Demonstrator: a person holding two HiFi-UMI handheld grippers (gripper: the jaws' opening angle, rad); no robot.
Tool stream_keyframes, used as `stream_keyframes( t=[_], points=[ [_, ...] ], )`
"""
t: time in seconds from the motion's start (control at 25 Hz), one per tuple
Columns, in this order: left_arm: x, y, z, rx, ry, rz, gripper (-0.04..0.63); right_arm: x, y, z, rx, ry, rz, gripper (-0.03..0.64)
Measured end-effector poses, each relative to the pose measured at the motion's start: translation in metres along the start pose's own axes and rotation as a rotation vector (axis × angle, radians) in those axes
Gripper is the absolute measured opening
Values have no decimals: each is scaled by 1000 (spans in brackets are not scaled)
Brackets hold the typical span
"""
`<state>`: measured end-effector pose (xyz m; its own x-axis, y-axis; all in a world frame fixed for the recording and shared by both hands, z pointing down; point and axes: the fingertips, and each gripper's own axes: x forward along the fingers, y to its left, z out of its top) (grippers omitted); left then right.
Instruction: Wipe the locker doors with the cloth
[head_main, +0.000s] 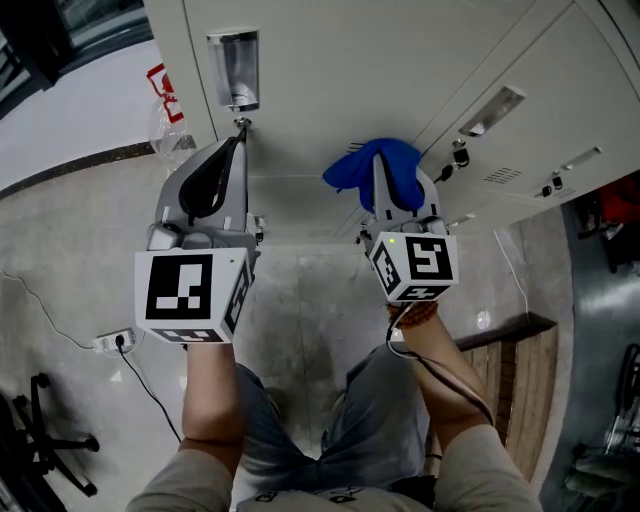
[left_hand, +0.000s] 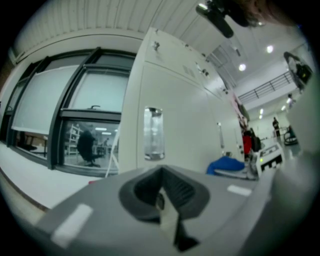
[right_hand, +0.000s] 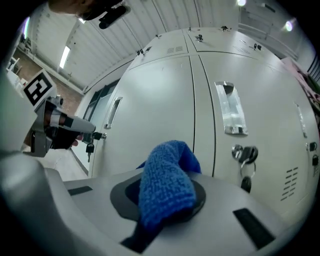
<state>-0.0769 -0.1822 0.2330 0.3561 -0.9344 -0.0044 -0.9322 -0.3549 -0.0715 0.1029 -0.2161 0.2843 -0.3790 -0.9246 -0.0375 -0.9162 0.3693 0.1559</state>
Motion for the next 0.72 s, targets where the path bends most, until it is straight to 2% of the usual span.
stream_keyframes(
  t=[0.2, 0.4, 0.72],
  points=[
    [1, 1, -3, -22, 0, -6, 2, 1, -10, 53, 40, -10, 39, 32],
    [-5, 6, 0, -32, -6, 2, 2, 1, -19, 116, 24, -24, 59, 32],
    [-10, 15, 8, -53, -23, 17, 2, 4, -45, 264, -54, -188, 62, 32]
  ],
)
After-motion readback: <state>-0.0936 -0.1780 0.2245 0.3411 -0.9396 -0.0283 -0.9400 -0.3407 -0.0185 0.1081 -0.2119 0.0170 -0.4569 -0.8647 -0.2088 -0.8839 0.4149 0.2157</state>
